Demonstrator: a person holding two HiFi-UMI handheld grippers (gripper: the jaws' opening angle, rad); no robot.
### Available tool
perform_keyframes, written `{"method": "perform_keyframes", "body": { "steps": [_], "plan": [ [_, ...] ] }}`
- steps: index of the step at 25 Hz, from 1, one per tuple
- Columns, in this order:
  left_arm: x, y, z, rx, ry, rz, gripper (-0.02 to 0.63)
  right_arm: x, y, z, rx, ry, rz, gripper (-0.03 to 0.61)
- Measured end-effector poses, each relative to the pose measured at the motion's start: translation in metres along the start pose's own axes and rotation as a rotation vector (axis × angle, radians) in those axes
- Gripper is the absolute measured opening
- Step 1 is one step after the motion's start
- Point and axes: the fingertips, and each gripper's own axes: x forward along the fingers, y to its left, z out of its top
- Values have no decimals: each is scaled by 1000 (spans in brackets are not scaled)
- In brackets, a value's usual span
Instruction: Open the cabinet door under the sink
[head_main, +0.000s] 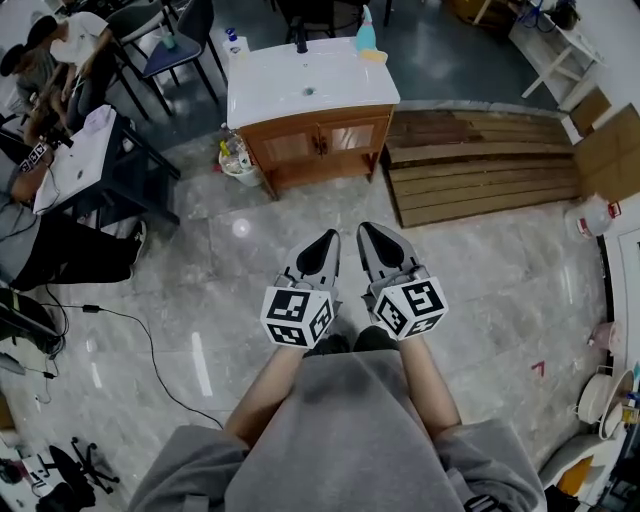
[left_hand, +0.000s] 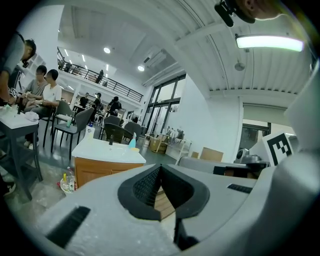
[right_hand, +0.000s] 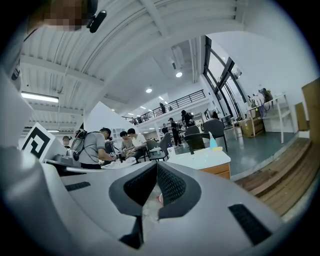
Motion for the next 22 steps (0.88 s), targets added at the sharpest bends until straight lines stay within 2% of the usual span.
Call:
{"method": "perform_keyframes", "body": {
  "steps": [11,22],
  "plan": [
    [27,39,-5,-30,21,14,9,47,-12,-11,-5,28,1,11],
    [105,75,-2,-40,73,40,9,113,-74,-6,26,49,11,11]
  ]
}}
